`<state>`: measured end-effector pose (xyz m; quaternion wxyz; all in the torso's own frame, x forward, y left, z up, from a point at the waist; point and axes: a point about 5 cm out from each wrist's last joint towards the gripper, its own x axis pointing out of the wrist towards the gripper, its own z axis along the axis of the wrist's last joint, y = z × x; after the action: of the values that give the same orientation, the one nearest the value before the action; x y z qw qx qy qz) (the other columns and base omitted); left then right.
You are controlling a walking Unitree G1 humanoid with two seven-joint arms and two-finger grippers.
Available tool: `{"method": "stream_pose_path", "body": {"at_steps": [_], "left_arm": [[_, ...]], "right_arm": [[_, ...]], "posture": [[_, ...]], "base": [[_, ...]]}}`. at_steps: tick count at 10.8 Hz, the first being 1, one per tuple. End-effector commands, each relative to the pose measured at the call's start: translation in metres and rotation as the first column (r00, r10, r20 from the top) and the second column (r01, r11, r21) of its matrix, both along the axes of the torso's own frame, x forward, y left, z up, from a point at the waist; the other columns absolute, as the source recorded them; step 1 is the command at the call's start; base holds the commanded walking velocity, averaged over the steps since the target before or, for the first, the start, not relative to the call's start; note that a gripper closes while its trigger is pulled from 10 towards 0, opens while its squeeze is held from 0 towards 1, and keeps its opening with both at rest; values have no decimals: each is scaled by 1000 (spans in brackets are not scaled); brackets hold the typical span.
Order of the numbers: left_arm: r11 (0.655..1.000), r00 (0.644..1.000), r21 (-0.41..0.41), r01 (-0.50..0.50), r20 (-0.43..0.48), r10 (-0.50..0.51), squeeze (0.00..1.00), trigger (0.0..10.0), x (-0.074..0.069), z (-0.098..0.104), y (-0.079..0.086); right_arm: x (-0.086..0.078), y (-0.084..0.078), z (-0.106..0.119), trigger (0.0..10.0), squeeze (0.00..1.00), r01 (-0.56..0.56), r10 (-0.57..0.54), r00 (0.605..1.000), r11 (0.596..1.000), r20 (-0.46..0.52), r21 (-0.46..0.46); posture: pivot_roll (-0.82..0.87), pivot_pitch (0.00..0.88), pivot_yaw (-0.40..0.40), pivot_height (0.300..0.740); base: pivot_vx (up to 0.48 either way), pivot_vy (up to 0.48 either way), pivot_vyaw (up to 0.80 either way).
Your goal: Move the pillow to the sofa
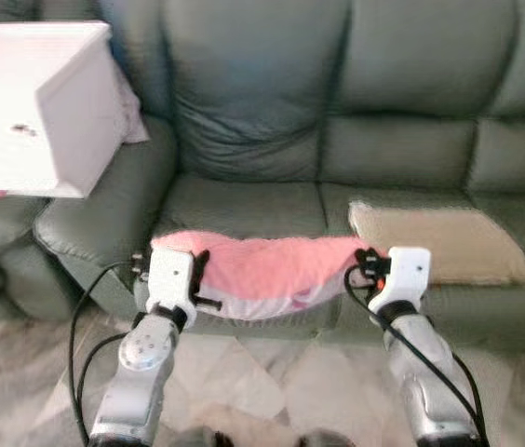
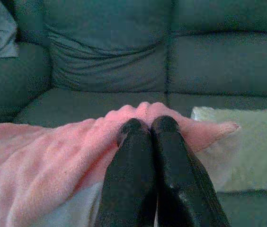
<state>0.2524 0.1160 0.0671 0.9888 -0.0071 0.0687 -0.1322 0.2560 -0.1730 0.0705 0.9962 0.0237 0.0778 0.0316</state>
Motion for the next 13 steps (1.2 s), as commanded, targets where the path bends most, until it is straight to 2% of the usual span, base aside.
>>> {"method": "stream_pose_path", "body": {"at_steps": [1,5,7,9,13], "left_arm": [[1000,999,-2,24,23,-24,0,10000,0,6,-2],[999,998,-4,40,46,-40,0,10000,0,8,-6],[997,997,-40,62,56,-60,0,10000,-1,12,-6],[997,996,-41,65,59,-62,0,10000,0,12,-6],[996,996,-47,74,59,-71,0,10000,-1,12,-6]], "right_arm": [[3,2,4,10000,0,-3,3,1000,1000,17,5],[3,0,4,10000,0,2,-2,1000,1000,14,-1],[3,0,4,10000,0,2,-2,1000,1000,14,0],[3,1,4,10000,0,2,-2,1000,1000,10,2],[2,2,3,10000,0,-4,4,1000,1000,10,4]], "posture": [[-38,0,-10,740],[-43,0,-11,740],[-43,0,-13,740],[-45,0,-12,740],[-44,0,-10,740]], "base": [[0,364,0],[0,0,0],[0,0,0],[0,0,-416],[308,0,0]]}}
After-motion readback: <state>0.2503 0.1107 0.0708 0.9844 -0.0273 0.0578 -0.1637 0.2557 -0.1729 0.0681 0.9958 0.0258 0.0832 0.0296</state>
